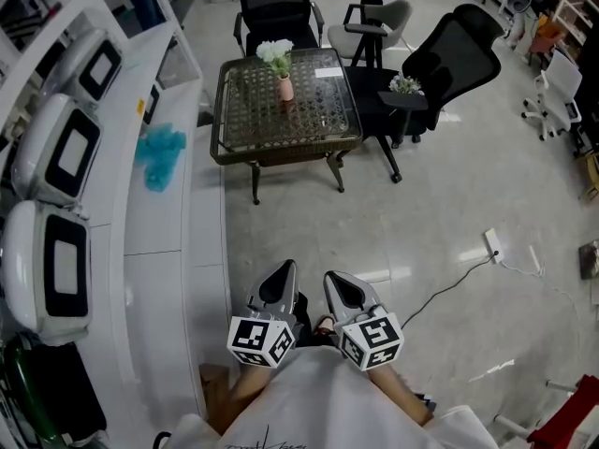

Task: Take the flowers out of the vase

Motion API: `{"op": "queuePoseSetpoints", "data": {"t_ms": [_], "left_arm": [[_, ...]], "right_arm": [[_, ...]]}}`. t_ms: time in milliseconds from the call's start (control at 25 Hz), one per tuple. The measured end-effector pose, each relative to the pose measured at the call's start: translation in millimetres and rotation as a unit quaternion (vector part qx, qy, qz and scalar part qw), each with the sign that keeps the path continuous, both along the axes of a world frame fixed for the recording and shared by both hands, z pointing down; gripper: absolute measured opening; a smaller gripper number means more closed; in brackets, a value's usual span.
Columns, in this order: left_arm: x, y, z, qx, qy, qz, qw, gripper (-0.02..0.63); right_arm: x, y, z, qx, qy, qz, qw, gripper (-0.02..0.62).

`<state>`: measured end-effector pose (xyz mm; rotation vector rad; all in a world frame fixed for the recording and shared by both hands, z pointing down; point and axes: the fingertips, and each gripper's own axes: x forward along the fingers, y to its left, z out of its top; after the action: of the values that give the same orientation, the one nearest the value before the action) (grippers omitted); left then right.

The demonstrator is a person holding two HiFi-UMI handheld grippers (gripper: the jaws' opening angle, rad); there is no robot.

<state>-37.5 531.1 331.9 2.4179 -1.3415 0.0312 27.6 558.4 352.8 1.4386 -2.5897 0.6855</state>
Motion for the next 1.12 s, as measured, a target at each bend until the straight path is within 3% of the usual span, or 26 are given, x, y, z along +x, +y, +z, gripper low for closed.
{"op": "queuePoseSetpoints", "data": {"t_ms": [1120], "left_arm": [[-31.8,-130.2,9.3,-0.034,0.015,0.002,0.9993,0.005]], "right_arm": [[-35.0,-126.0,19.5,-0.042,0.020,-0.011,0.999,0.006]]}}
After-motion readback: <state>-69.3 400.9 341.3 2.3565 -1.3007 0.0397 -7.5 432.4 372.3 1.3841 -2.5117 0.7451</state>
